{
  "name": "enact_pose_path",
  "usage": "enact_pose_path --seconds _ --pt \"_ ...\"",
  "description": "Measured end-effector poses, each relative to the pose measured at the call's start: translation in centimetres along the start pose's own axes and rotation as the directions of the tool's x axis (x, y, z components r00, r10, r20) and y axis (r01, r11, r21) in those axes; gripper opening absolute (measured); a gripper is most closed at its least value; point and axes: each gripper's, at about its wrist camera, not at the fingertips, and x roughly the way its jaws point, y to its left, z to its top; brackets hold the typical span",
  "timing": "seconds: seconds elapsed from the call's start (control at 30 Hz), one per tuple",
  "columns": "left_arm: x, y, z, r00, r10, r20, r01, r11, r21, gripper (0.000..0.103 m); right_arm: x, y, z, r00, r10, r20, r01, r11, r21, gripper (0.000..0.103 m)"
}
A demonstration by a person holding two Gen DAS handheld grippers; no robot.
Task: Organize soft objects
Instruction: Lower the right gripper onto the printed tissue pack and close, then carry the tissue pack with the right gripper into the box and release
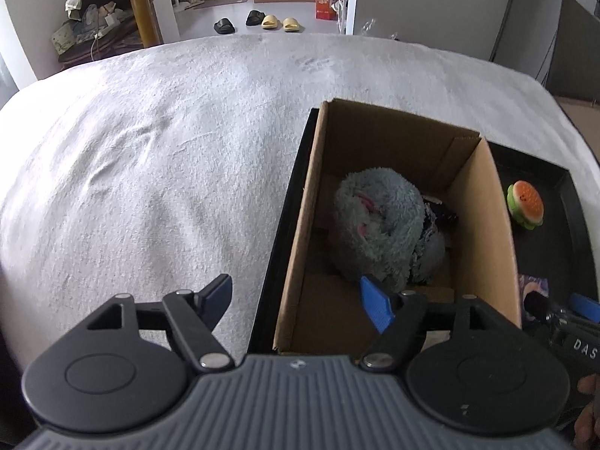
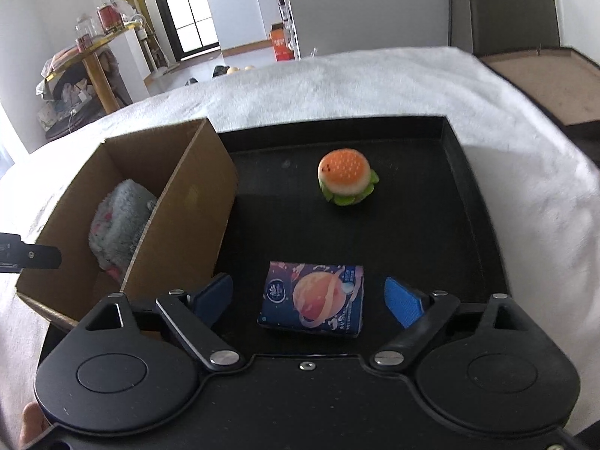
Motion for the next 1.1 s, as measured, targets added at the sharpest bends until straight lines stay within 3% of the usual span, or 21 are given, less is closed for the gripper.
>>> enact_pose_path --seconds 0.2,0.5,0.6,0.7,1.1 --pt "0.7 -0.9 0.1 0.999 0.030 -0.022 -0.029 0.999 0.035 0.074 1.5 0.1 -0.2 1.000 -0.008 -0.014 0.008 1.000 0.014 0.094" --pt "1.3 -2.2 -0.1 0.997 0.065 -0.044 -0.063 0.996 0.060 0.074 3.4 0.6 -1.1 0.997 -0.015 -0.075 0.014 1.000 -0.019 0.094" --pt "1.5 -2.5 -0.2 0.996 0.071 -0.047 -0.067 0.995 0.070 0.074 3.8 0.6 -1.5 0.994 -0.041 -0.098 0.039 0.999 -0.029 0.088" --pt "1.4 -2.7 -0.2 0.996 0.072 -0.049 -0.068 0.995 0.076 0.074 3.7 0.2 -1.7 0.994 -0.047 -0.097 0.045 0.999 -0.023 0.071" --pt "1.0 -2.9 -0.4 0.998 0.037 -0.050 -0.034 0.997 0.069 0.074 1.4 -0.5 -0.5 0.998 -0.033 -0.058 0.034 0.999 0.017 0.071"
